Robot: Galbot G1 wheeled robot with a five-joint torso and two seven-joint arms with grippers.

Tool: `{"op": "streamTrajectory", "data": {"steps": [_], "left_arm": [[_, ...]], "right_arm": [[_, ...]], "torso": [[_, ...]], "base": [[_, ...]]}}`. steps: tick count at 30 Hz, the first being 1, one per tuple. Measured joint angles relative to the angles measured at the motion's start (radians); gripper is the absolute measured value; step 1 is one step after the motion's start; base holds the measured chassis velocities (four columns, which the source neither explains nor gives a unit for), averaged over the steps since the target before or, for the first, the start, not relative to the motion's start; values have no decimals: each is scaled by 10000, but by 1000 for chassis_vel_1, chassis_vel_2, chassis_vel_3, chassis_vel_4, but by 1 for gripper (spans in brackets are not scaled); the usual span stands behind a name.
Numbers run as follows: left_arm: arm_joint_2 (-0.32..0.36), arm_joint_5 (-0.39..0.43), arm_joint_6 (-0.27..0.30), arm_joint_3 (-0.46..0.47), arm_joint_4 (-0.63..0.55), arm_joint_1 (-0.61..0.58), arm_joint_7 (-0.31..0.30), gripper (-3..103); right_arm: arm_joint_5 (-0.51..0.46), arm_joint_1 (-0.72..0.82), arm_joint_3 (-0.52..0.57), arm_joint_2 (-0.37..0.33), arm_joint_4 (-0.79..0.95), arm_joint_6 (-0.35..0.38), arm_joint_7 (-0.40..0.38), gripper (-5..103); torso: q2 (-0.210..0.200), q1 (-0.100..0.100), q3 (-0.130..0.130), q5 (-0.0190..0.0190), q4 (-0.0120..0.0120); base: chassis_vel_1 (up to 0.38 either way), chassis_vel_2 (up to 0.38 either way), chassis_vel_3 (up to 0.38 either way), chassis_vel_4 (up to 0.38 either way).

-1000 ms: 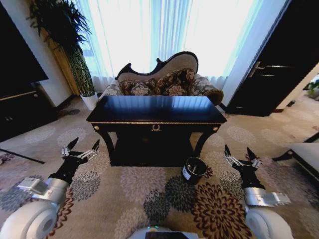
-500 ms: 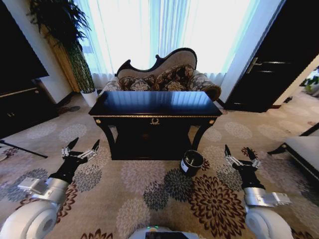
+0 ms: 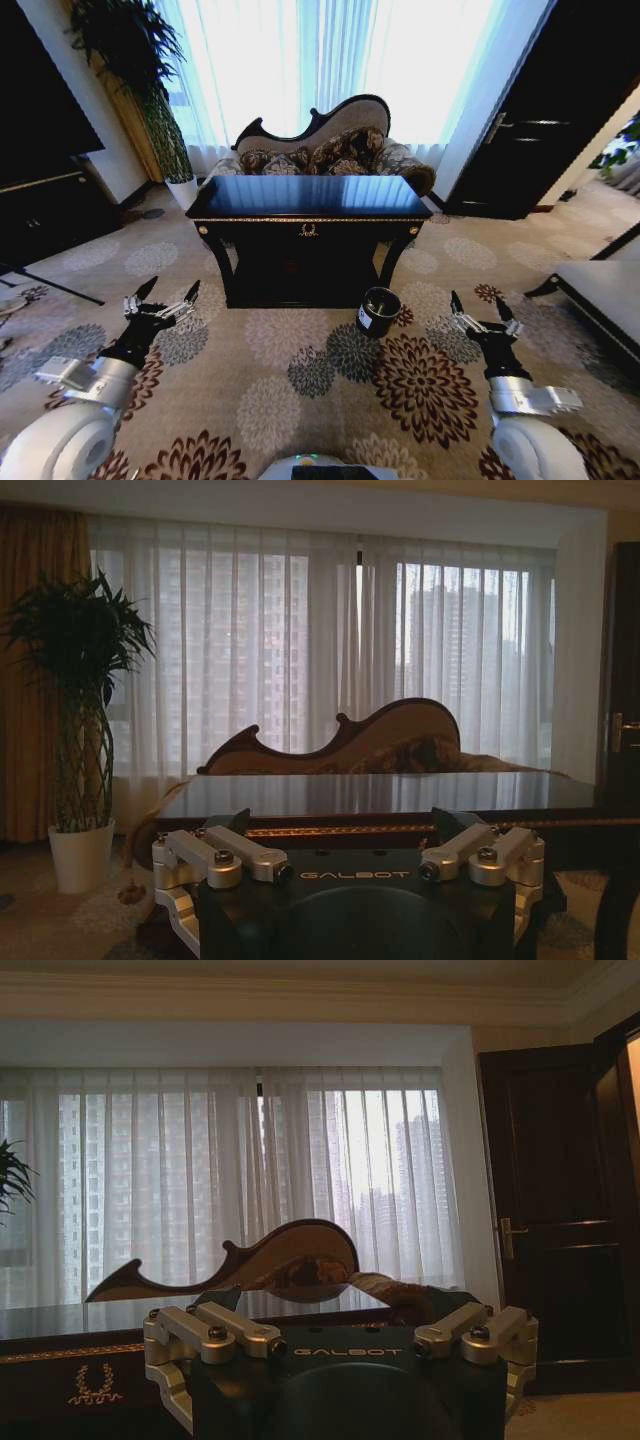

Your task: Move to the front of the table and place the trash on the table into the trash bin.

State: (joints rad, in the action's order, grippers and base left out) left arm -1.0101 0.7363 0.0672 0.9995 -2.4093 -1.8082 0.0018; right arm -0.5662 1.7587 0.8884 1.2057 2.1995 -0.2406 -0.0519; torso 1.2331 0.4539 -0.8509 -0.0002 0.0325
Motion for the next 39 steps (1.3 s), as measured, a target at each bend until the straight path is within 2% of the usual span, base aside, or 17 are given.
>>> {"op": "streamTrajectory", "data": {"steps": [15,39], "left_arm": [[0,0,0,0,0,-1,1,100],[0,0,0,0,0,1,0,100]], "right_arm": [[0,7,0,0,0,0,0,100],[0,-1,0,0,0,0,0,100]], "torso": [[6,-6,3,0,-2],[0,0,0,0,0]], "base": [[178,-169,-171,181],[3,-4,-4,4]]}}
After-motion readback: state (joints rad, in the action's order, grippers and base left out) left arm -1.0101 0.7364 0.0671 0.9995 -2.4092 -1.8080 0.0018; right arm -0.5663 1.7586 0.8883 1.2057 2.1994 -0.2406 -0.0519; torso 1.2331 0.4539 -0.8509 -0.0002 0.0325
